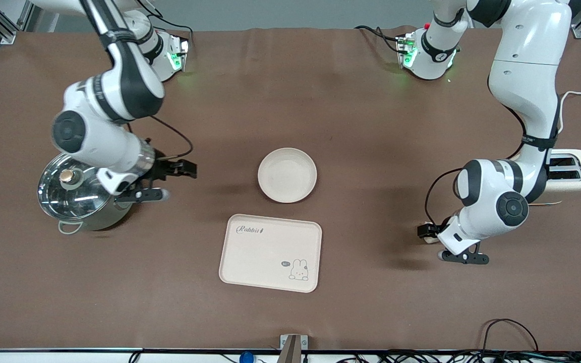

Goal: Place bun in plate and plate on tray
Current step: 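Grasp the cream bun with the left gripper while the right gripper approaches the plate, then carry the bun onto the plate while the right gripper grips the plate rim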

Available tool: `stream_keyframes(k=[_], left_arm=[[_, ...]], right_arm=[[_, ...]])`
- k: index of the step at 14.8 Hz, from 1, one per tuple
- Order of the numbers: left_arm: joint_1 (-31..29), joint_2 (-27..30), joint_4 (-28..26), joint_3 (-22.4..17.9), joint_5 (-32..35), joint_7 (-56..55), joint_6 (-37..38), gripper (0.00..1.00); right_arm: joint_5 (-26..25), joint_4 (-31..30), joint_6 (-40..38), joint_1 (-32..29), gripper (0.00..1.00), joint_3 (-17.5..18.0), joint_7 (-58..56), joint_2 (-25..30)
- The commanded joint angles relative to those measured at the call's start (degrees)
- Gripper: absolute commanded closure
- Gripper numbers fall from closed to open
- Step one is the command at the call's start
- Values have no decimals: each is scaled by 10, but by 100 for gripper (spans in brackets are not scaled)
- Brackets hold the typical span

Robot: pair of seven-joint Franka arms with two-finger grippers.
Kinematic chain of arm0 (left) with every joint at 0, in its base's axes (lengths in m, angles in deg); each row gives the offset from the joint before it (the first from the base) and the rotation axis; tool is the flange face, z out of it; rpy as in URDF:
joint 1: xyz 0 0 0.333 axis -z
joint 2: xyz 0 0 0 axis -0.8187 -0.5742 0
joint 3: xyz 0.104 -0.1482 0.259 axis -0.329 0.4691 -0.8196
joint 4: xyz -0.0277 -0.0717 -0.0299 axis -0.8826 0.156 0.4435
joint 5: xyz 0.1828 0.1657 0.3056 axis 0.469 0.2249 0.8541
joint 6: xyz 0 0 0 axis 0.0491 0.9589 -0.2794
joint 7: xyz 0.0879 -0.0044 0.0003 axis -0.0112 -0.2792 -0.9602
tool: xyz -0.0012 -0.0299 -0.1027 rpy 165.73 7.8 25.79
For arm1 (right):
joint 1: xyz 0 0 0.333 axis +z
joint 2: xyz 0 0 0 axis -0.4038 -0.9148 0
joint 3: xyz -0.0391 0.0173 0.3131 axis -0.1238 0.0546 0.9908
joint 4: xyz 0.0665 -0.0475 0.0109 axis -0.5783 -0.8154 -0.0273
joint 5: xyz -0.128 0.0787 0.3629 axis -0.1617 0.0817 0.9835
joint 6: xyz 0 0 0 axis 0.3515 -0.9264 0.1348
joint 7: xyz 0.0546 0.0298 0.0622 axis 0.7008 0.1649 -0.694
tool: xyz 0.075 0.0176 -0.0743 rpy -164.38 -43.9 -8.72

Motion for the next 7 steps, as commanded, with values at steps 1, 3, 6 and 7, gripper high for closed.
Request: stream_keyframes(k=[1, 3, 6, 7], left_arm=[[-2, 5, -26, 5, -10, 6, -28, 13], [-8, 5, -36, 19, -10, 8, -30, 33], [-15, 5, -37, 28, -10, 7, -30, 63], [-14, 6, -37, 28, -10, 8, -30, 72]], right_arm=[[12, -55, 41, 30, 0, -5, 22, 15], [13, -74, 61, 47, 0, -5, 49, 15], [13, -78, 76, 74, 0, -5, 118, 15], [14, -80, 89, 80, 0, -5, 128, 10]])
